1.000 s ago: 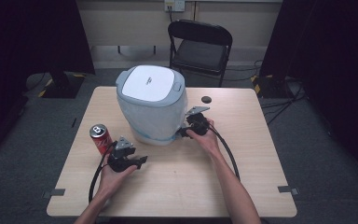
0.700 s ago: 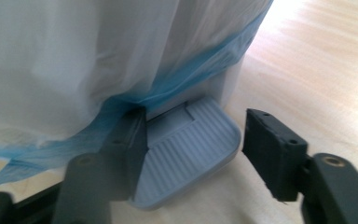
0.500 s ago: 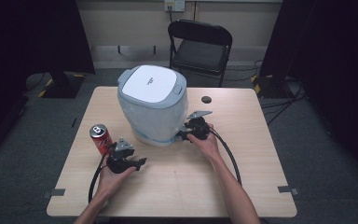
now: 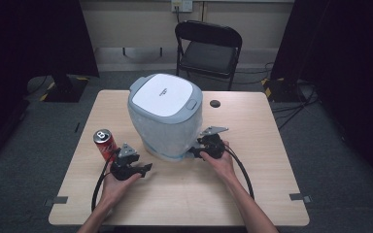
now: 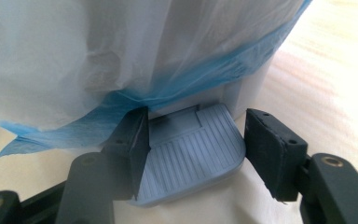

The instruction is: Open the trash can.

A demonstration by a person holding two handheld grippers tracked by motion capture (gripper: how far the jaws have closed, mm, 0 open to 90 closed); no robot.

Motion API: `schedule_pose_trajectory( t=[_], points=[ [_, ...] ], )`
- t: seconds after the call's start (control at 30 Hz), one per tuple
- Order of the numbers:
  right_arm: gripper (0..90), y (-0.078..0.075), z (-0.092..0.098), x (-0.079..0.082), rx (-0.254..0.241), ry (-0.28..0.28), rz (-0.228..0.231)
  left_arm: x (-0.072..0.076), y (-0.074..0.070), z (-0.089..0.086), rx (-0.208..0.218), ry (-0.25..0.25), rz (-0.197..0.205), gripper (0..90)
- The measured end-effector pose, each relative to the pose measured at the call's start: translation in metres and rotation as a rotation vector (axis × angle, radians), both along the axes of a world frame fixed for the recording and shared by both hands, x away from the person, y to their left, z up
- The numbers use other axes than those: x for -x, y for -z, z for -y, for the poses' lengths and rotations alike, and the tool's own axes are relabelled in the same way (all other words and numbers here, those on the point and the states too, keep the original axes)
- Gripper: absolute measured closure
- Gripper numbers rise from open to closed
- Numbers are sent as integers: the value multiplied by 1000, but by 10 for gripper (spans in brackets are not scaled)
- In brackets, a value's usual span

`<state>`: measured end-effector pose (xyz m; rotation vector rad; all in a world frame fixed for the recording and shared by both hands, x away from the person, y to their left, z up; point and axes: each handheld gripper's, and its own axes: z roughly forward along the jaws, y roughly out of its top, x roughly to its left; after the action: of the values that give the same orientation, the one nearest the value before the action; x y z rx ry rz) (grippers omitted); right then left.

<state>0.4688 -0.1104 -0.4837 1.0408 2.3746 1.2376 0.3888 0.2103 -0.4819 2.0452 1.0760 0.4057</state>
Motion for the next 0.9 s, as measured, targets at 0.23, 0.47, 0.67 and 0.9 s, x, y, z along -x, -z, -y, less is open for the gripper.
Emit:
schedule_pose_trajectory(
  t=[0.23, 0.47, 0.67, 0.9],
  points=[
    [465, -9, 9, 38, 89, -46, 16, -3, 2, 5, -3, 2, -4, 338],
    [462, -12, 34, 25, 38, 58, 52, -8, 1, 8, -8, -35, -2, 369],
    [477, -1, 33, -13, 73, 132, 29, -14, 0, 12, -5, -88, 36, 428],
    [539, 7, 24, -15, 42, 112, 29, -24, 3, 9, 32, -138, 1, 437]
  ],
)
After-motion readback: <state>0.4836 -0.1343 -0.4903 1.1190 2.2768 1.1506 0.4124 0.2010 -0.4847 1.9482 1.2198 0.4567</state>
